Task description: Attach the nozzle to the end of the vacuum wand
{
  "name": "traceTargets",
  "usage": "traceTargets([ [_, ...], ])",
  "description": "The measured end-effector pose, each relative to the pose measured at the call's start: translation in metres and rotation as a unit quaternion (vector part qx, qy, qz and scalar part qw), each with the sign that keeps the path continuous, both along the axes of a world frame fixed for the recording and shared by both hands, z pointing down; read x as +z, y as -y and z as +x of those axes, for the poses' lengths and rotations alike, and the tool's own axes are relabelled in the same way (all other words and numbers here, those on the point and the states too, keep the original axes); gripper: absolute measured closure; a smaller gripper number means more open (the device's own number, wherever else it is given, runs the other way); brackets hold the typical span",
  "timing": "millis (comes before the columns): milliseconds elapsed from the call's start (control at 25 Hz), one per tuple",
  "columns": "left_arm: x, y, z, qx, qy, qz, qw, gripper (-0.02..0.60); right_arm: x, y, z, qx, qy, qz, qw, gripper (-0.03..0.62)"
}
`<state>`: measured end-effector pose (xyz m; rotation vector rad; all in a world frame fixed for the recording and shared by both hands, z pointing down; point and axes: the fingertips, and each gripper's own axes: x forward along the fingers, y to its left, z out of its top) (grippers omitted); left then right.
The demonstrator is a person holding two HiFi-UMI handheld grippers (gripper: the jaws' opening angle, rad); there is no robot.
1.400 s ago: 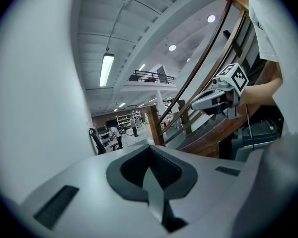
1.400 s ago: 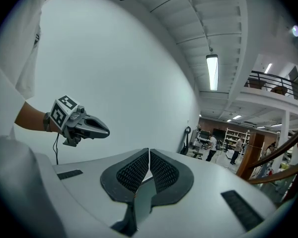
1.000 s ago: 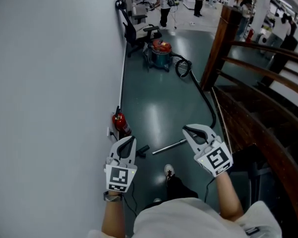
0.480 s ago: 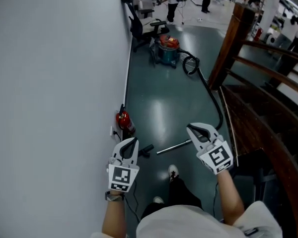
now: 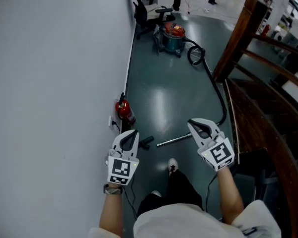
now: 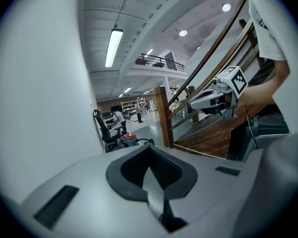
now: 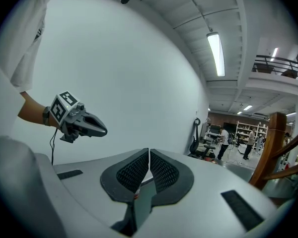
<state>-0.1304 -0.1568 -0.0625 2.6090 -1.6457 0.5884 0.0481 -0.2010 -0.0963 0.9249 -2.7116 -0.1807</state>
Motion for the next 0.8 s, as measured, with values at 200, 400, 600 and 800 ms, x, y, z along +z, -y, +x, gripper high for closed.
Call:
traceTargets([
  [200,0.02,0.017,-0.006,-0.011,0.0,-0.002,0.9999,0.583,0.021,0.018,-0.004,-0.013,-0.002,0.003,1.0,0.565],
  [400,0.048,0.033,-0.009,-0.019,0.0,-0.007,0.9998,0.583,0.045,0.039,-0.002,-0.009,-0.003,0.013,1.0,0.565],
  [600,0.076,0.04,-0.01,-0.022,-0.002,-0.013,0.9997,0.583,0.073,0.05,-0.006,-0.017,-0.009,0.003,1.0,0.565],
  [800,0.106,0.051,-0.011,-0.021,0.0,-0.016,0.9997,0.583,0.103,0.062,-0.01,-0.018,-0.015,0.005,1.0,0.565],
])
